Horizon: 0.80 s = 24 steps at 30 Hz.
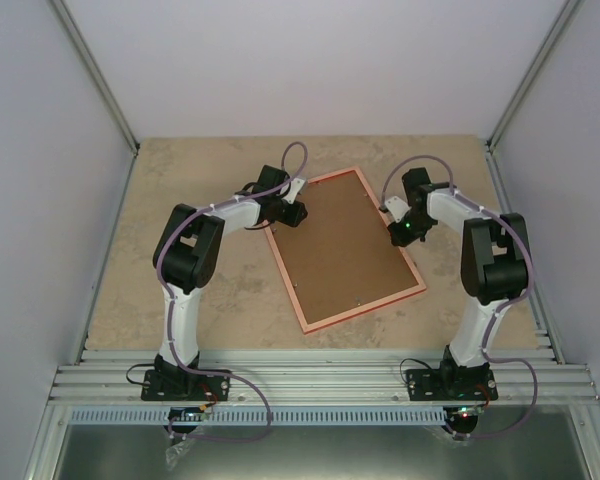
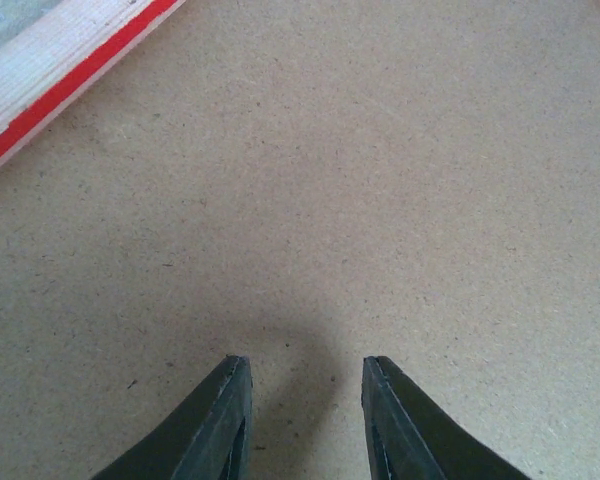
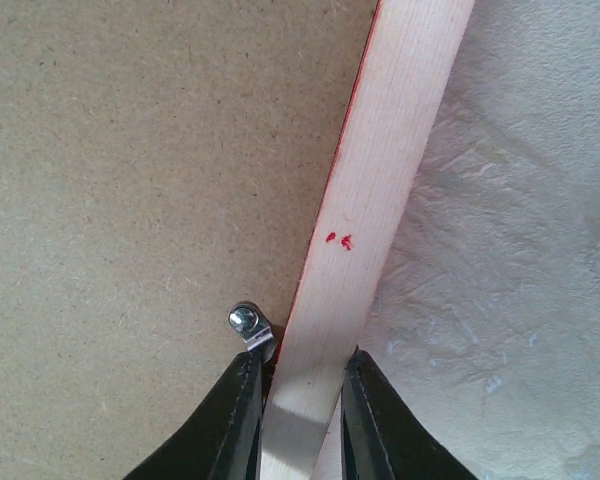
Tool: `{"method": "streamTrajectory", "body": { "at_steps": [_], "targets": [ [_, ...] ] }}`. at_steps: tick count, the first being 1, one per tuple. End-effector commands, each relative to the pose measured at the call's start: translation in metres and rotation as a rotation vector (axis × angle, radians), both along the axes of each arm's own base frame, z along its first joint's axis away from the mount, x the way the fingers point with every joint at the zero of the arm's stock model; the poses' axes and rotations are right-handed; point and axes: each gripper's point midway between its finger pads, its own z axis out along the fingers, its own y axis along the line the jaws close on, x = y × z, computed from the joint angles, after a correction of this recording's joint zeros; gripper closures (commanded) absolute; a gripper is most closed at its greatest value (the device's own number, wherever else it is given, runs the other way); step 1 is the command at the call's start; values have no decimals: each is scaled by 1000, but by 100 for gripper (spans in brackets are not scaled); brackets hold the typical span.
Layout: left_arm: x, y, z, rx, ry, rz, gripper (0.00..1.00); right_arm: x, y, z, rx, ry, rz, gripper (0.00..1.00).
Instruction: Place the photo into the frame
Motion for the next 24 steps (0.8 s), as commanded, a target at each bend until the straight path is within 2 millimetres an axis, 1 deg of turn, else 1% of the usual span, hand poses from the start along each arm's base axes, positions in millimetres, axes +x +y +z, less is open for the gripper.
{"method": "streamTrajectory", "body": {
  "at_steps": [1,2,3,4,6,9,11,13,14,15,17,18,22,24],
  "targets": [
    [-26,19,-43,89,145,19,66,-21,-4,-36,-55,80,41,93],
    [-26,19,-44,90,147,19,67,-22,-2,-36,-41,83,36,93],
    [-27,19,-44,89,148,18,67,-23,2,-34,-21,85,35,91],
    [-27,19,-44,89,149,19,67,-23,5,-31,-2,82,39,87],
    [-27,19,-44,88,149,17,67,-25,12,-25,39,73,57,77],
    [-27,19,-45,89,151,17,67,-26,18,-15,64,52,101,58],
    [-27,19,-46,89,154,17,67,-25,18,-13,66,44,114,53],
    [-26,18,-46,89,153,16,67,-23,19,-16,66,47,115,53],
    [-27,19,-47,90,155,17,66,-22,19,-19,64,51,111,55],
    [-27,19,-47,91,156,17,66,-22,18,-22,58,59,106,59],
    [-26,19,-46,91,152,18,66,-19,12,-28,22,57,94,69],
    [-26,19,-46,91,152,19,66,-19,8,-30,1,56,91,76],
    [-26,19,-46,92,151,19,67,-15,-6,-38,-64,45,71,93],
    [-26,19,-47,93,152,19,67,-13,-6,-39,-56,42,46,98]
  ]
}}
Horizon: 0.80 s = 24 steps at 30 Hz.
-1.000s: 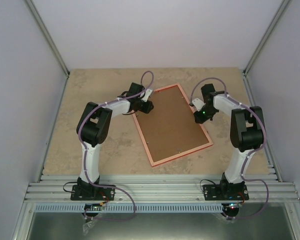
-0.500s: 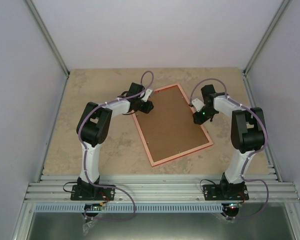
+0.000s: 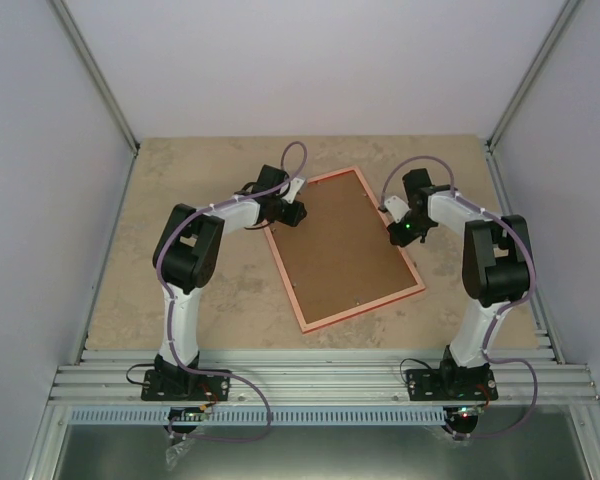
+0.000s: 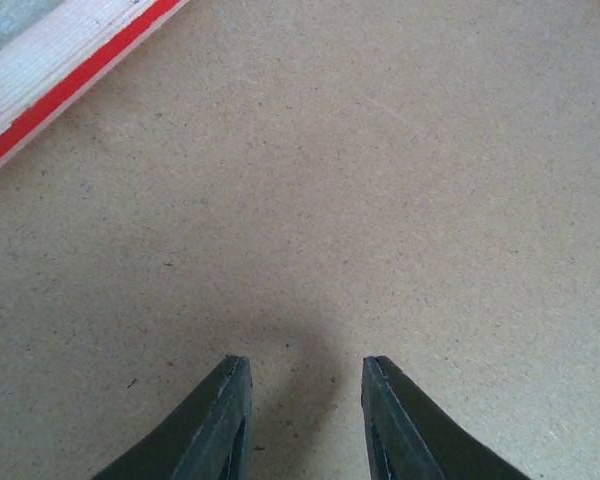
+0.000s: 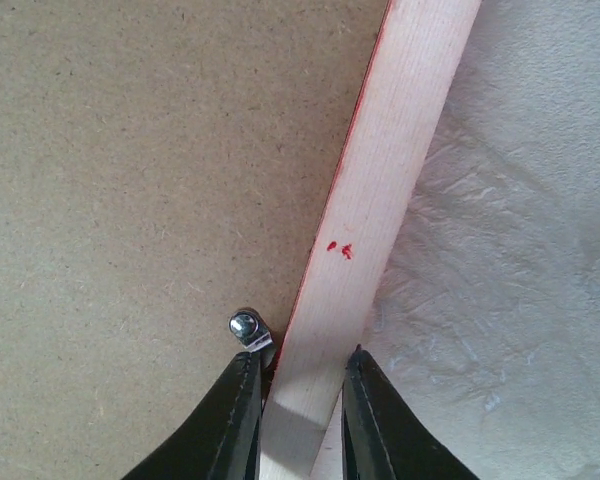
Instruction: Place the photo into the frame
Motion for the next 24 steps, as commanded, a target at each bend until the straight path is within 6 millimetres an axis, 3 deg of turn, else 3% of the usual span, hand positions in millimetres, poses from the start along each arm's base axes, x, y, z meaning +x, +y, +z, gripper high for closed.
{"method": "streamTrajectory", "body": {
  "at_steps": [1,6,8,15,17,20,21,24],
  "targets": [
    [-27,17,-47,88,153,14,67,-15,-8,-40,-65,82,7,99],
    [-27,16,-49,86,158,11,67,8,5,-32,8,40,-38,97],
    [-25,11,-40,55,149,-5,65,21,10,-28,31,8,-35,97],
    [-32,-19,54,-76,-106,-272,40,41,25,-23,88,-31,10,100],
    [-45,-25,70,-77,-167,-376,37,43,30,-24,103,-37,28,99],
    [-71,-35,78,-46,-215,-529,32,47,32,-28,106,-16,20,99],
    [-80,-39,78,-34,-212,-572,31,47,33,-26,113,-6,18,96],
    [-105,-45,71,-8,-202,-647,34,43,35,-9,148,-21,20,54]
  ]
}}
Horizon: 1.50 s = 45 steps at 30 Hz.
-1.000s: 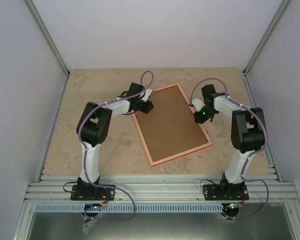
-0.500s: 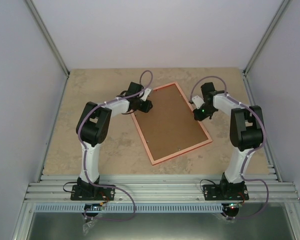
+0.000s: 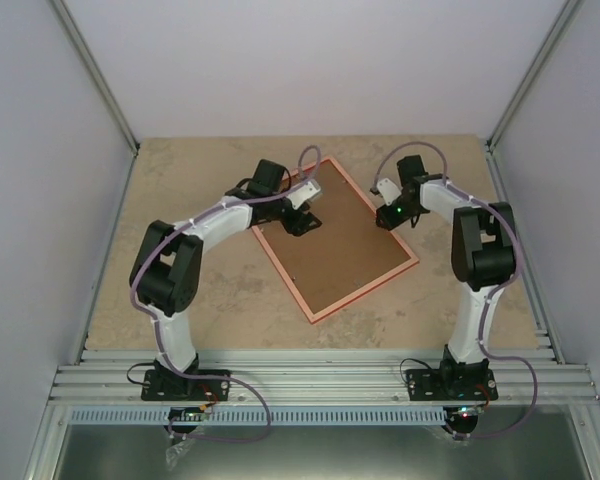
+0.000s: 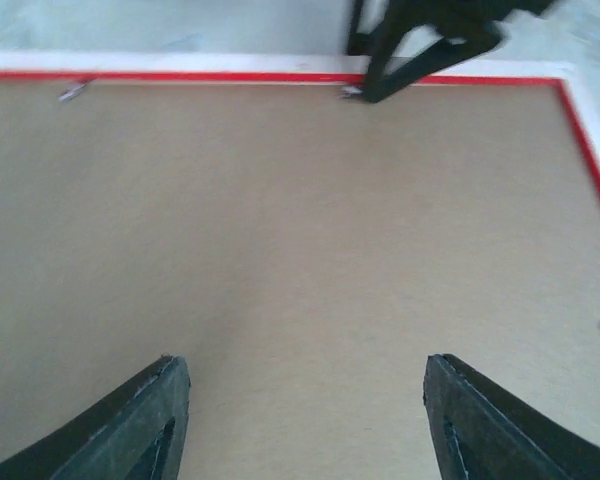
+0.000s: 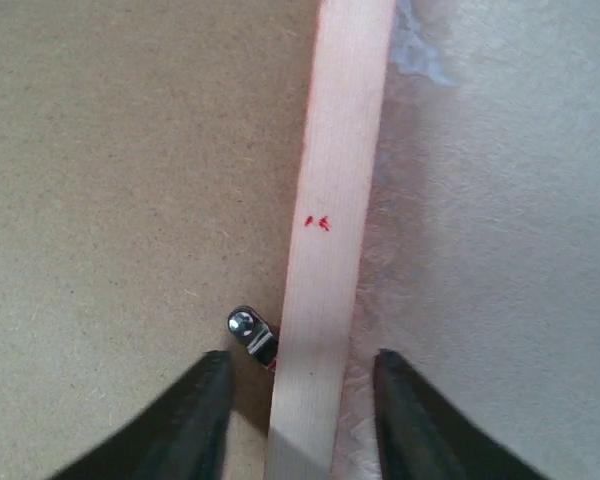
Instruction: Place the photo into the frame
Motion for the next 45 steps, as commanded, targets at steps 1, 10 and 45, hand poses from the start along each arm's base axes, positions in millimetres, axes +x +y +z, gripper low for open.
{"method": "streamTrajectory", "body": {
  "at_steps": [1,10,45],
  "targets": [
    [-51,-13,-10,35,-13,-210,36,-19,5,-3,31,50,31,46],
    [-97,-32,-54,144,-39,-325,44,-78,23,59,177,-74,263,40],
    [-78,-18,-117,422,111,-259,59,-202,70,-14,73,-211,992,32]
  ]
}}
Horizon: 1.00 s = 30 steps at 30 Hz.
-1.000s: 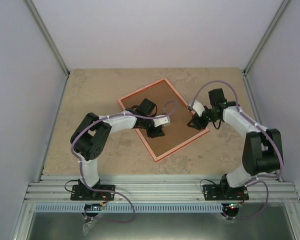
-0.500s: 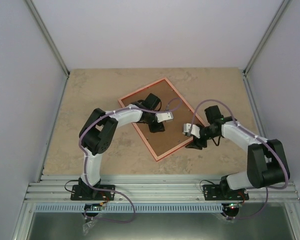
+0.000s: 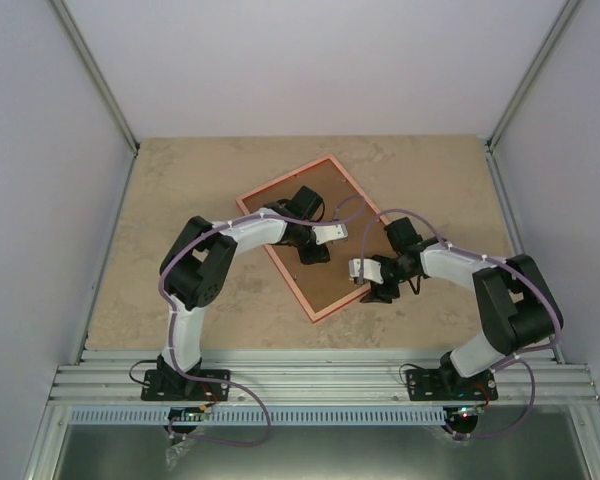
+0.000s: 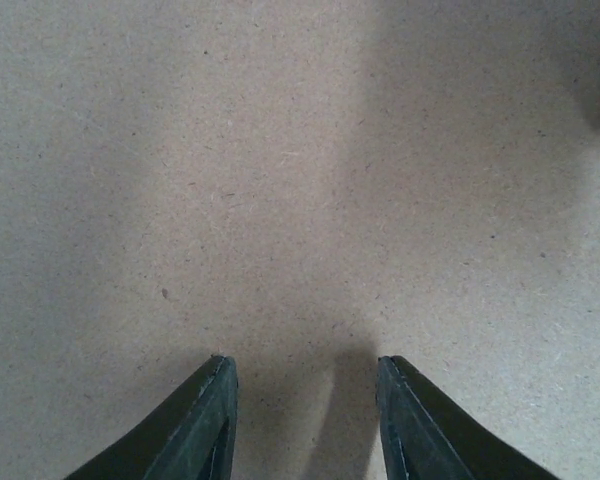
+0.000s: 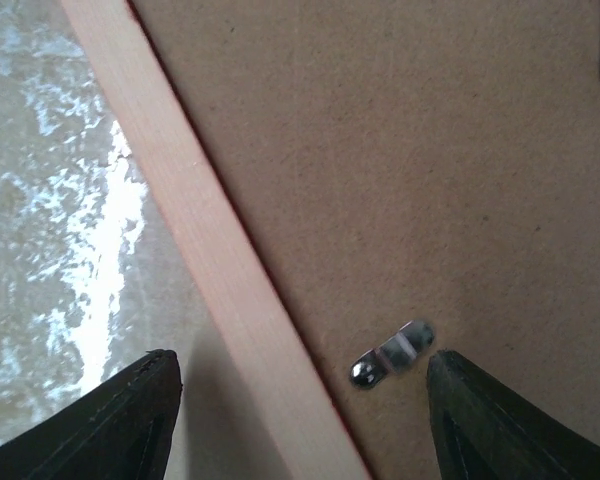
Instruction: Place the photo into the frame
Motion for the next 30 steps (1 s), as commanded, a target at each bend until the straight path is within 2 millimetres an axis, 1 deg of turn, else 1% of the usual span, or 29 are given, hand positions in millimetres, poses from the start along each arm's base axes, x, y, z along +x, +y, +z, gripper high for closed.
{"method": "streamTrajectory", "body": {
  "at_steps": [1,5,8,13,15,18,21,23,26,28,30],
  "targets": [
    [-10,18,-34,109,60,32,59,6,1,-11,-42,-43,14,33],
    [-8,17,-35,109,62,35,60,-1,0,-21,-74,-63,57,38],
    [-7,16,-35,109,61,36,61,-4,0,-28,-100,-81,91,47],
    [-7,17,-36,113,56,36,62,-6,-4,-32,-131,-109,130,60],
    [-8,18,-36,113,52,32,62,-9,-6,-33,-141,-119,149,61],
    [-9,20,-37,116,51,32,62,-16,-10,-36,-153,-140,192,66],
    [-10,20,-39,116,52,32,62,-23,-13,-41,-178,-174,242,68],
    [-11,21,-39,117,50,32,62,-24,-13,-42,-181,-183,251,67],
    [-11,22,-38,114,45,31,63,-23,-10,-40,-173,-175,254,84],
    [-12,23,-38,114,42,28,64,-25,-9,-40,-170,-179,271,87],
    [-13,23,-38,115,41,21,64,-29,-10,-43,-181,-171,299,94]
  ]
}}
